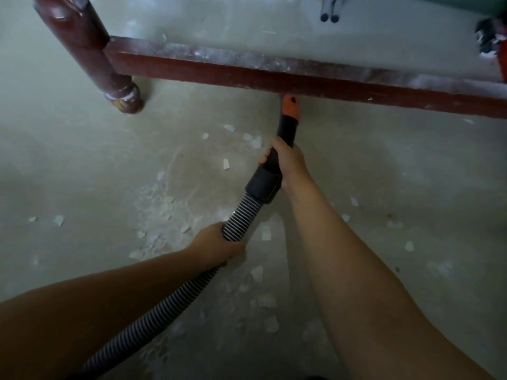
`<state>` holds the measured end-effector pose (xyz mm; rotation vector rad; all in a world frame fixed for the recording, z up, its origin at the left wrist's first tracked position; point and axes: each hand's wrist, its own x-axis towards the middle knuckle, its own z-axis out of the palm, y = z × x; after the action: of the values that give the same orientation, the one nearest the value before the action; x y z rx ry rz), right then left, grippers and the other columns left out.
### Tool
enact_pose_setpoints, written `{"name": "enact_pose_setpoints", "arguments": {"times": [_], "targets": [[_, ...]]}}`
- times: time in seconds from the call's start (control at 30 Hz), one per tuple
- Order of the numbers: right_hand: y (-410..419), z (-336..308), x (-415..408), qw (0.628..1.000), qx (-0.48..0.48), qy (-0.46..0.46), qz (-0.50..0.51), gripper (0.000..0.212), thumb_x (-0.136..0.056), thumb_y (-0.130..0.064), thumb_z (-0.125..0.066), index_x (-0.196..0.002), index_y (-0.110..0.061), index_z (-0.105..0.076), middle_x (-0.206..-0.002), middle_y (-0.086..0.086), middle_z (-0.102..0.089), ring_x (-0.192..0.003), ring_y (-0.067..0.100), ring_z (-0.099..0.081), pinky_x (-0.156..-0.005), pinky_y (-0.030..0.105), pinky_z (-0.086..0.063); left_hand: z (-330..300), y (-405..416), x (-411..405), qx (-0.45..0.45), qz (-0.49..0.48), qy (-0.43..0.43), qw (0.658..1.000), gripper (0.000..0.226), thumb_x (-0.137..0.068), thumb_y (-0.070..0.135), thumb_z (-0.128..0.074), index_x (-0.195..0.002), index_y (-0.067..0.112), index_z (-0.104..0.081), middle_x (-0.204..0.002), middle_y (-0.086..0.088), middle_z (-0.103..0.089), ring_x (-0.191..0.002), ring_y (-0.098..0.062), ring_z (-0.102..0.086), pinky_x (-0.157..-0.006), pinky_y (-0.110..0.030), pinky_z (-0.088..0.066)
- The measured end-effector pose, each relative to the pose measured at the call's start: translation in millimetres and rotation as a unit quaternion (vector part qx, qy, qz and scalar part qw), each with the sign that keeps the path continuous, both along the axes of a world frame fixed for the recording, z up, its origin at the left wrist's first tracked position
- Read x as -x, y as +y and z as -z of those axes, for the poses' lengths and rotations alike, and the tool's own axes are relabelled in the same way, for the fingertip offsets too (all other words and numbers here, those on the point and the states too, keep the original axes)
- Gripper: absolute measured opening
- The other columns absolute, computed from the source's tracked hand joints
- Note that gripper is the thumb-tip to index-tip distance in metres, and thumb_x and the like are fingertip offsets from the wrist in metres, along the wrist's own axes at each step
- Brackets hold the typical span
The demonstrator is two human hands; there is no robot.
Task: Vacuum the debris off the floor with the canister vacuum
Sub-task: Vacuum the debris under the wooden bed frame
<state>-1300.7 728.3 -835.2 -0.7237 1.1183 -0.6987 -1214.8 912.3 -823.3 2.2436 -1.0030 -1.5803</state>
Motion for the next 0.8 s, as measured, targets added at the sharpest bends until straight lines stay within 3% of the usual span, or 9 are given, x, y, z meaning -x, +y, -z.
{"name": "enact_pose_setpoints", "arguments": {"times": [0.17, 0.27, 0.37, 0.5, 0.63, 0.8], "targets": [[-34.1, -13.3, 120.2, 0.978, -0.020, 0.088, 0.186, 0.013, -0.087, -0.012, -0.061, -0.076, -0.010, -0.053, -0.054, 0.002, -0.054, -0.045, 0.016, -0.052, -0.054, 0.029, -0.049, -2.1, -62.4, 72.5, 0.019, 0.117, 0.055, 0.991, 0.021, -0.086, 0.021, -0.066, -0.101, 0.011, -0.056, -0.074, 0.000, -0.061, -0.055, -0.011, -0.058, -0.057, -0.022, -0.053], [-50.9, -27.2, 198.9, 0.943, -0.019, 0.079, 0.323, 0.025, -0.090, -0.008, -0.057, -0.067, -0.010, -0.048, -0.040, -0.002, -0.049, -0.034, 0.012, -0.047, -0.043, 0.022, -0.044, -8.1, -107.5, 125.9, 0.029, 0.177, 0.078, 0.981, 0.024, -0.085, 0.023, -0.067, -0.102, 0.010, -0.055, -0.073, -0.001, -0.060, -0.055, -0.013, -0.058, -0.054, -0.022, -0.052], [-61.8, -34.3, 264.0, 0.916, -0.015, 0.063, 0.397, 0.031, -0.092, -0.011, -0.053, -0.064, -0.014, -0.041, -0.035, -0.005, -0.044, -0.031, 0.010, -0.044, -0.041, 0.020, -0.040, -17.4, -141.2, 177.1, 0.042, 0.220, 0.087, 0.971, 0.027, -0.085, 0.024, -0.067, -0.103, 0.009, -0.053, -0.072, -0.003, -0.059, -0.055, -0.015, -0.058, -0.052, -0.024, -0.052], [-66.9, -36.3, 294.1, 0.904, -0.017, 0.047, 0.424, 0.029, -0.092, -0.014, -0.053, -0.066, -0.015, -0.042, -0.037, -0.006, -0.045, -0.033, 0.010, -0.046, -0.042, 0.019, -0.041, -19.9, -154.7, 208.2, 0.043, 0.244, 0.052, 0.968, 0.037, -0.085, 0.030, -0.068, -0.109, 0.007, -0.052, -0.083, -0.006, -0.057, -0.068, -0.019, -0.059, -0.054, -0.025, -0.051], [-72.1, -33.3, 280.1, 0.934, -0.029, 0.073, 0.349, 0.016, -0.087, -0.016, -0.061, -0.075, -0.011, -0.052, -0.051, -0.001, -0.054, -0.040, 0.013, -0.054, -0.048, 0.023, -0.049, -8.0, -140.3, 202.5, 0.037, 0.240, 0.033, 0.969, 0.035, -0.085, 0.030, -0.067, -0.107, 0.010, -0.049, -0.084, -0.005, -0.056, -0.067, -0.018, -0.059, -0.067, -0.033, -0.057], [-86.8, -28.9, 290.7, 0.917, -0.039, 0.130, 0.374, 0.014, -0.089, -0.021, -0.061, -0.085, -0.011, -0.053, -0.065, 0.001, -0.057, -0.043, 0.013, -0.057, -0.049, 0.026, -0.048, -8.0, -162.1, 211.4, 0.055, 0.247, 0.012, 0.967, 0.027, -0.086, 0.028, -0.065, -0.101, 0.011, -0.051, -0.075, -0.002, -0.054, -0.057, -0.013, -0.055, -0.054, -0.025, -0.051]]}}
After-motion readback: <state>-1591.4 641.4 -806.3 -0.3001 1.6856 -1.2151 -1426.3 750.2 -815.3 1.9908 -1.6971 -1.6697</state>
